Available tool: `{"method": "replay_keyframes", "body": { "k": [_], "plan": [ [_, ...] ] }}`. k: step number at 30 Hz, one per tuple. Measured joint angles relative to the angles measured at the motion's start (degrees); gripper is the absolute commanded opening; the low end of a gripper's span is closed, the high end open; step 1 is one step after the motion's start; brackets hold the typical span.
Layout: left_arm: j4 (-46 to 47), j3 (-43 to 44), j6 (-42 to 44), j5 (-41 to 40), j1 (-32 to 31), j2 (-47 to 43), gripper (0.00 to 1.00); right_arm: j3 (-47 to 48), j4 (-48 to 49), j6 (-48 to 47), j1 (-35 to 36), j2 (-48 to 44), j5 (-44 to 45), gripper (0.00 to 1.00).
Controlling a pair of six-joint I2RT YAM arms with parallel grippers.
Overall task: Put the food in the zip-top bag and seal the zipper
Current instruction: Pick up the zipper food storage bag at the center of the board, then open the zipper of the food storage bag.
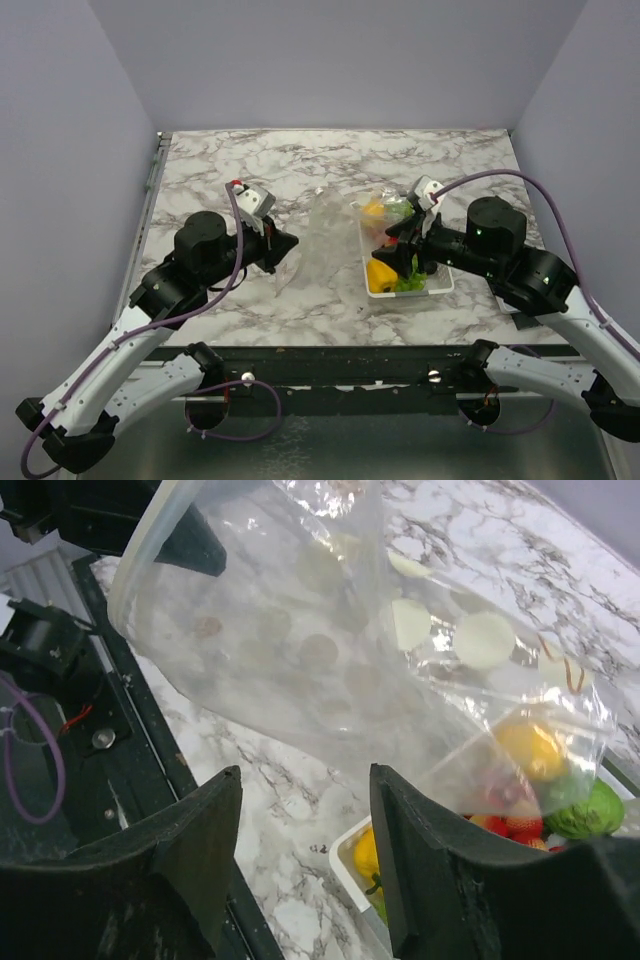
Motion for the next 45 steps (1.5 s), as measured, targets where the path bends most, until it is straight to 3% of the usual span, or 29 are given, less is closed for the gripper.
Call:
{"method": "replay_keyframes", "body": {
  "k": [12,18,33,45],
  "plan": [
    [-8.0,8.2,1.7,-21.6,0.0,8.9,0.00,2.0,5.8,9.0,0.0,7.1,7.2,0.69],
    [-9.0,9.4,0.2,-28.5,0.0,11.5,0.00,2.7,9.2,15.3,0.0,11.5,9.0,0.70],
    [-11.4,9.8,-9.7,-41.4,-0.1,16.5,0.00,7.3,17.0,24.3,3.1,24.1,13.4,0.72],
    [-11.4,10.5,-12.7,-45.6,-0.2,17.8,0.00,14.2,19.3,25.8,6.0,34.2,16.5,0.72]
  ]
}}
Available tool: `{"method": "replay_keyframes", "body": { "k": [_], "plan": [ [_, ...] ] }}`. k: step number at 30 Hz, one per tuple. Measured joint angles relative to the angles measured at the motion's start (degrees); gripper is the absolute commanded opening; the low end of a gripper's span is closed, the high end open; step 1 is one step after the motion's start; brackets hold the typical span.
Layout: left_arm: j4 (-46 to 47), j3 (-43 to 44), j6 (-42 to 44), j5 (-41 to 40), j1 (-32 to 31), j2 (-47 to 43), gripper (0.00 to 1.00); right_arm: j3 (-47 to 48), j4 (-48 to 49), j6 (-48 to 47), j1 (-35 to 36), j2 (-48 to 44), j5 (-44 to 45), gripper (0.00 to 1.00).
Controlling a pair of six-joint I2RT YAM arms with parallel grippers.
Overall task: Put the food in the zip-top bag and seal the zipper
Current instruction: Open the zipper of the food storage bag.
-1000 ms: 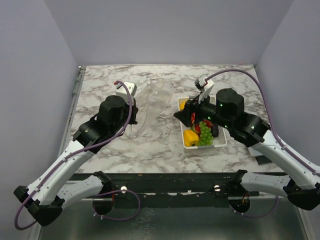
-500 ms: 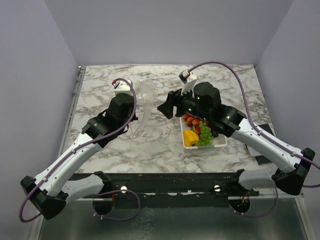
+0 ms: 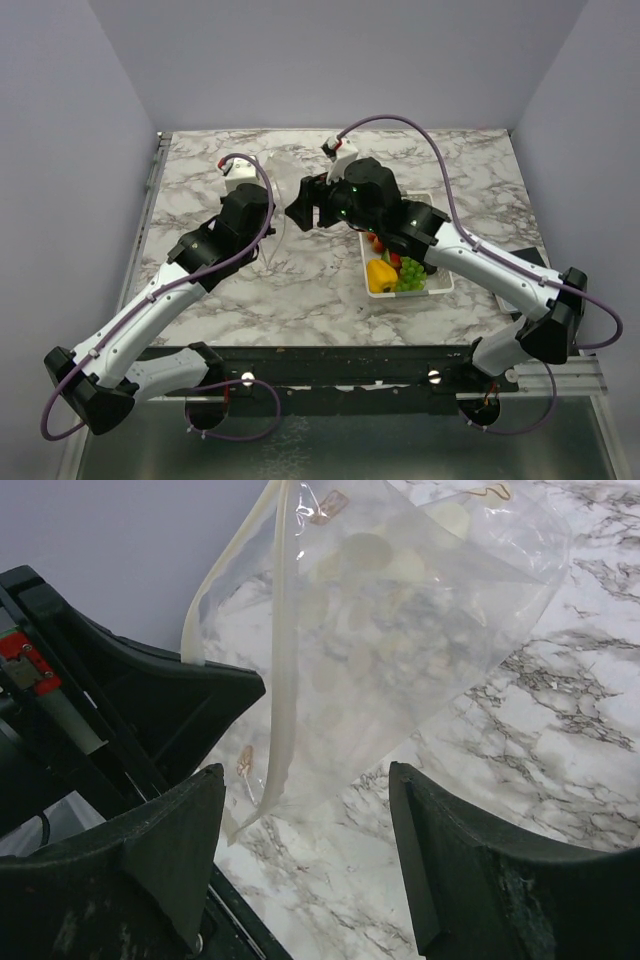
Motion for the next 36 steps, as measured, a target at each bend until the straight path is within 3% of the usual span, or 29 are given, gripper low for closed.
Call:
{"method": "replay_keyframes", "body": {
  "k": [12,21,31,36],
  "plan": [
    [0.0,0.7,-1.2,-1.7,0.0,0.5,0.00,4.8,0.1,0.2,2.2,7.6,3.5,0.72],
    [0.0,0.8,-1.7,-2.0,0.0,0.5,0.00,7.2,0.0,0.2,2.7,11.9,8.2,0.65],
    [-0.2,1.4,-1.0,-2.8,0.0,0.5,0.00,7.0,0.1,-1.4,3.0,12.8,18.6,0.35],
    [-0.3,1.6,-0.6,-3.5,0.0,0.6,0.00,5.4,0.1,-2.0,3.0,12.9,22.1,0.12]
  ]
}}
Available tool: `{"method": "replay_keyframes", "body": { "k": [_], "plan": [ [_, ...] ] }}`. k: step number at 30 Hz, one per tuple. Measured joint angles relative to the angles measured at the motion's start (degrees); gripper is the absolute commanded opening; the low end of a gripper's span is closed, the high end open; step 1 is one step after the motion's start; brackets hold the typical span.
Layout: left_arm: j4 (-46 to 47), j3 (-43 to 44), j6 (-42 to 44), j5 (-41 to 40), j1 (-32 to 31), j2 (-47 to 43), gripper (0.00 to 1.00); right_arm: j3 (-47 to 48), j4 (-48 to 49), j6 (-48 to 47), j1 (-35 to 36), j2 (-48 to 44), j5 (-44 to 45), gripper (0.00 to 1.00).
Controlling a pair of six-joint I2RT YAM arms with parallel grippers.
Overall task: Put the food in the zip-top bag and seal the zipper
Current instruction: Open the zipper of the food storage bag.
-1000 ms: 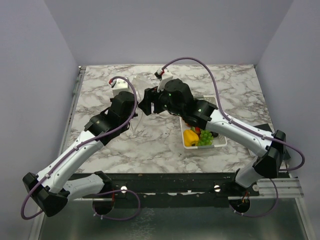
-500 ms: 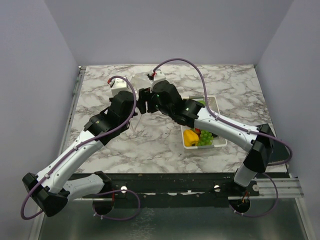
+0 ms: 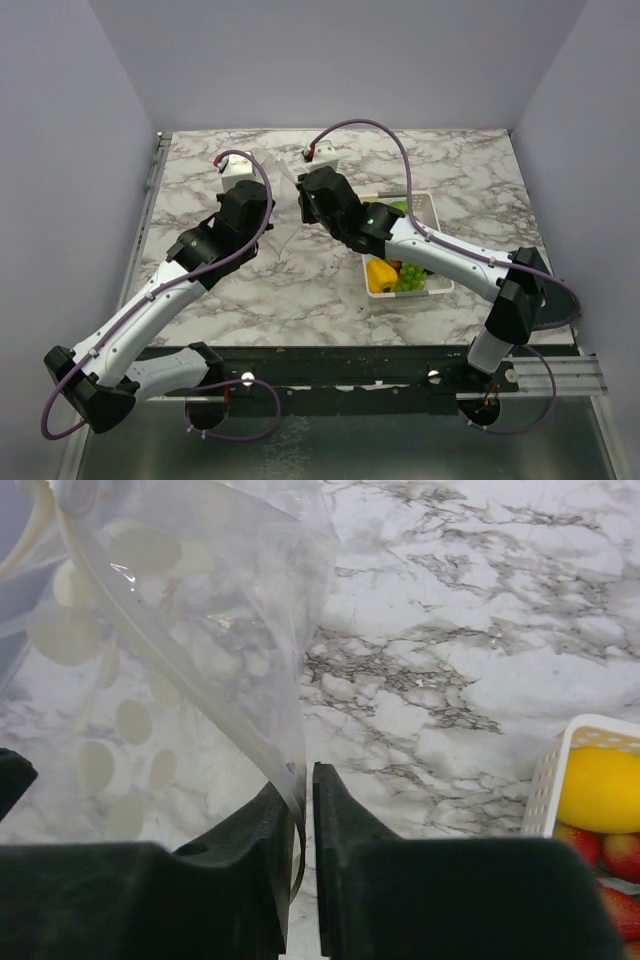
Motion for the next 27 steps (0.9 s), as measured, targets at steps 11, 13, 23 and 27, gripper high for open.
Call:
{"method": "replay_keyframes", "body": {
  "k": [11,13,23,27],
  "plan": [
    [-3.6,3.6,2.8,-3.9,0.0,2.1,0.00,-3.3,0.2,-1.1,0.0,0.0,4.0,0.01],
    [-4.6,4.9,3.5,-5.3,0.0,3.1,0.00,-4.3,0.1,-1.4,0.0,0.0,4.8,0.01],
    [-8.6,7.8,6.6,-12.9,-0.3,8.4,0.00,-7.9,0.6,-1.9,0.0,0.0,8.2,0.01],
    [-10.0,8.0,7.8,-15.3,-0.5,8.9,0.00,-9.1,1.2,-2.1,0.1,0.0,9.2,0.01]
  ]
}}
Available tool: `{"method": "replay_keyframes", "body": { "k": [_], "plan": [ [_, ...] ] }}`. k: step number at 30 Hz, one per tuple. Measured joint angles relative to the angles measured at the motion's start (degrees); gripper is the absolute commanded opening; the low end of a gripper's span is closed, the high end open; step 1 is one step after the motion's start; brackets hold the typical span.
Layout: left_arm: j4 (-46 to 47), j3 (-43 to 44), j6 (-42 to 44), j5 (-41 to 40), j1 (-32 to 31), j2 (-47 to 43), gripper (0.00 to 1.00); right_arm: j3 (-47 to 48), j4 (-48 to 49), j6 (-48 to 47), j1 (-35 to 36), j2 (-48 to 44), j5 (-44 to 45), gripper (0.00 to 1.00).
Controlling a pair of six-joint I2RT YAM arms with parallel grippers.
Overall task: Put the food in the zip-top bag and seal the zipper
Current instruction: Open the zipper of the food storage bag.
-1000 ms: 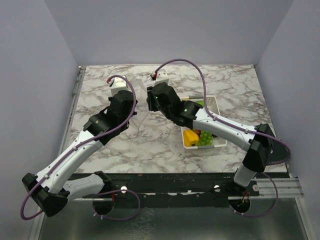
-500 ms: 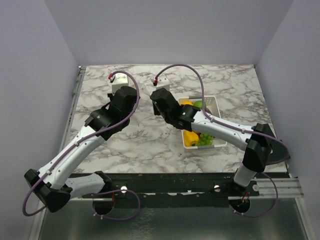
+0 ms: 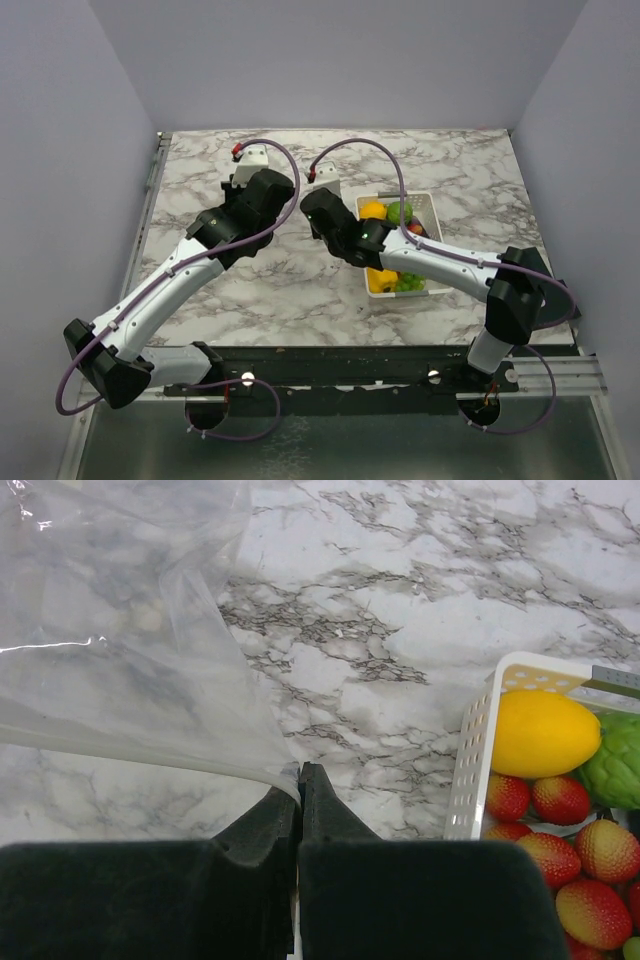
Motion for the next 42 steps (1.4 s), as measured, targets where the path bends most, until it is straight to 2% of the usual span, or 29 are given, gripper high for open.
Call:
{"method": "replay_keyframes", "body": {
  "k": [13,17,22,27,32,42],
  "plan": [
    [-0.9,0.7,2.1,-2.0,-0.4,0.5,0.00,-1.9,3.0,0.3,0.2,-0.1,-0.4,0.00],
    [-1.1,0.7,2.1,-2.8,-0.4,1.5,0.00,-2.2,3.1,0.8,0.0,-0.1,-1.9,0.03],
    [-1.4,0.7,2.1,-3.3,-0.6,2.1,0.00,-2.2,3.1,1.3,-0.3,-0.1,-4.4,0.12],
    [-1.6,1.0,2.1,-4.0,-1.0,3.0,0.00,-2.2,3.3,2.0,-0.5,-0.1,-8.1,0.26],
    [-1.6,1.5,2.1,-4.7,-1.7,4.4,0.00,-2.2,3.7,2.5,-0.5,-0.2,-11.6,0.37],
    [-1.4,1.5,2.1,-5.7,-1.9,6.8,0.00,-3.8,5.3,2.9,-0.5,-5.7,-15.2,0.50]
  ]
}}
